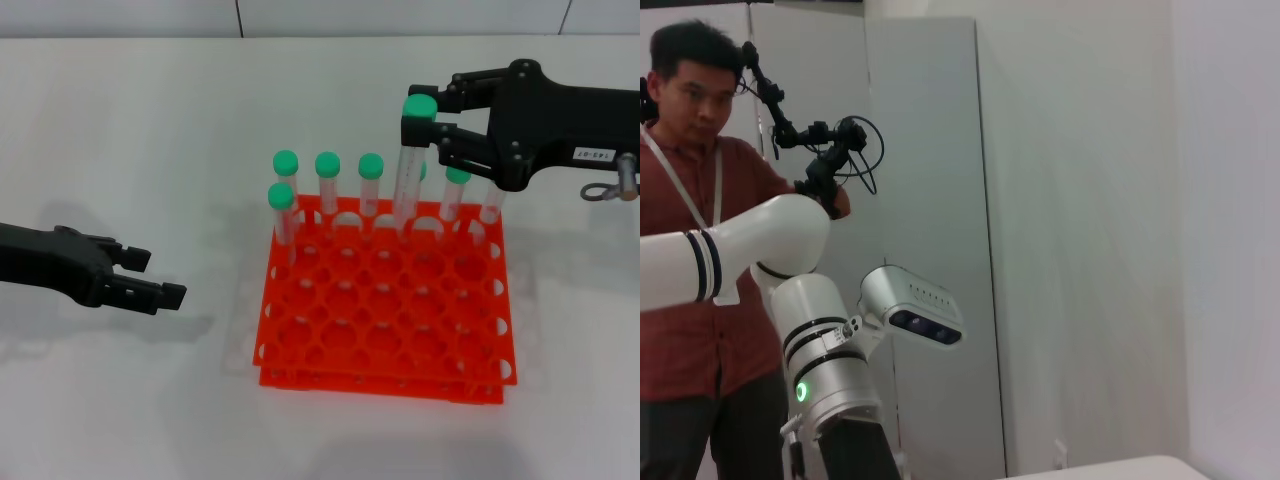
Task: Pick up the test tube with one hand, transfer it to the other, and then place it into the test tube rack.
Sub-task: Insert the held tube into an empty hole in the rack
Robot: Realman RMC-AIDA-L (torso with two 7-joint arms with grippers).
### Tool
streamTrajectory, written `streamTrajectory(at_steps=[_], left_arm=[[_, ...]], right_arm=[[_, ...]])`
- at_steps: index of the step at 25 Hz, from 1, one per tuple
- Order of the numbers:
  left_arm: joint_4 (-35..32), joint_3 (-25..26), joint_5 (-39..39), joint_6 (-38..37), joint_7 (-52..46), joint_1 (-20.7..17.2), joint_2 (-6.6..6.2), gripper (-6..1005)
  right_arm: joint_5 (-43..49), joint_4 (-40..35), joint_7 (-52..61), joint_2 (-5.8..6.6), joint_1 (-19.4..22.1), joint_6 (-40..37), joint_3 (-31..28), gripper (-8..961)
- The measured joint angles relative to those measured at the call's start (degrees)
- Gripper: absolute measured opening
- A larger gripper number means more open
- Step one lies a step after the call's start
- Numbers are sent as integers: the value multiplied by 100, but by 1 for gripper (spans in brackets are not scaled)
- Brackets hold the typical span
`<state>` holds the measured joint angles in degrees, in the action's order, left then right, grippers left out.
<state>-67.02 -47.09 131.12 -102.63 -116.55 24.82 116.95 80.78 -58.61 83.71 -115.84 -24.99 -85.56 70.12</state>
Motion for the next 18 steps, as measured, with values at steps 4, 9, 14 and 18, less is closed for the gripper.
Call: streamTrajectory(at_steps=[4, 9, 14, 18], left_arm=[[-17, -10, 37, -11, 248, 31, 0, 879], [-5, -36, 53, -25, 625, 40, 40, 879], [20, -189, 79, -39, 887, 27, 64, 879], [42, -238, 91, -39, 1074, 7, 79, 879]], right_arm=[[-56, -1, 20, 0, -9, 177, 163, 266], [-252, 2, -9, -5, -15, 468, 440, 266], [-463, 13, -128, -9, -9, 658, 736, 266], [-597, 16, -254, -12, -13, 870, 963, 267]])
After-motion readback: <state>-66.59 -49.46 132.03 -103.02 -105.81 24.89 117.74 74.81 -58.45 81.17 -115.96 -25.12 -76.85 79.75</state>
